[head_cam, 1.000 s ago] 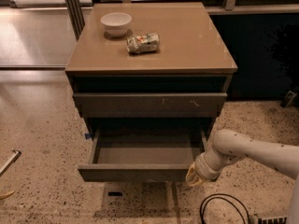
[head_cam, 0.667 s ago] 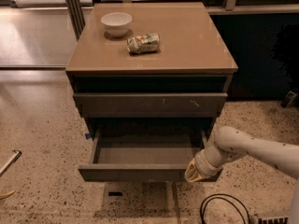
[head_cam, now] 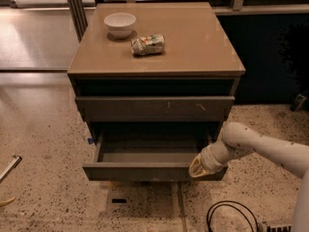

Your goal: Close middle drawer

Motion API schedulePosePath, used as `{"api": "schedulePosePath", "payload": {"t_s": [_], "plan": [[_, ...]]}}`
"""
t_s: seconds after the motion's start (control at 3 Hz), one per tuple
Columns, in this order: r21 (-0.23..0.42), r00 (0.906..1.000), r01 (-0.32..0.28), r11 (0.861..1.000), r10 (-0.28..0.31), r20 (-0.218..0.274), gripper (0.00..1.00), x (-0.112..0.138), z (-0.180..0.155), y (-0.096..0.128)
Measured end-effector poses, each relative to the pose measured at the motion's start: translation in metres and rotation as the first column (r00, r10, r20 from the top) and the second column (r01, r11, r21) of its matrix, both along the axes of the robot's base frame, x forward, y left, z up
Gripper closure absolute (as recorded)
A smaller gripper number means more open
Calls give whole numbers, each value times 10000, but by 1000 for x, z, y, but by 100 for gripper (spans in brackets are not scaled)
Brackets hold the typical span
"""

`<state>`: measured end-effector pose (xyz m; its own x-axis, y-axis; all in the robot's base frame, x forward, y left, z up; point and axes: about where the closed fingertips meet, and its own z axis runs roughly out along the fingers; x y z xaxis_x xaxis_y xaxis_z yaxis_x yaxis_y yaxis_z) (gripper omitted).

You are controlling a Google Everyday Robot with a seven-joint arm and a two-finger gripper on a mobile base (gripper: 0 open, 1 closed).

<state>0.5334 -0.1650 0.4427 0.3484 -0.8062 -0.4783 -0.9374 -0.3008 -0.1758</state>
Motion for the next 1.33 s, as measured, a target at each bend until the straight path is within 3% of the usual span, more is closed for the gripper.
{"api": "schedulePosePath", "payload": {"t_s": [1.0, 1.33], "plan": [[741, 9992, 220, 9970, -243, 312, 100, 69, 3, 20], [1155, 9948, 776, 9903, -846, 567, 100, 93, 7, 16]]}}
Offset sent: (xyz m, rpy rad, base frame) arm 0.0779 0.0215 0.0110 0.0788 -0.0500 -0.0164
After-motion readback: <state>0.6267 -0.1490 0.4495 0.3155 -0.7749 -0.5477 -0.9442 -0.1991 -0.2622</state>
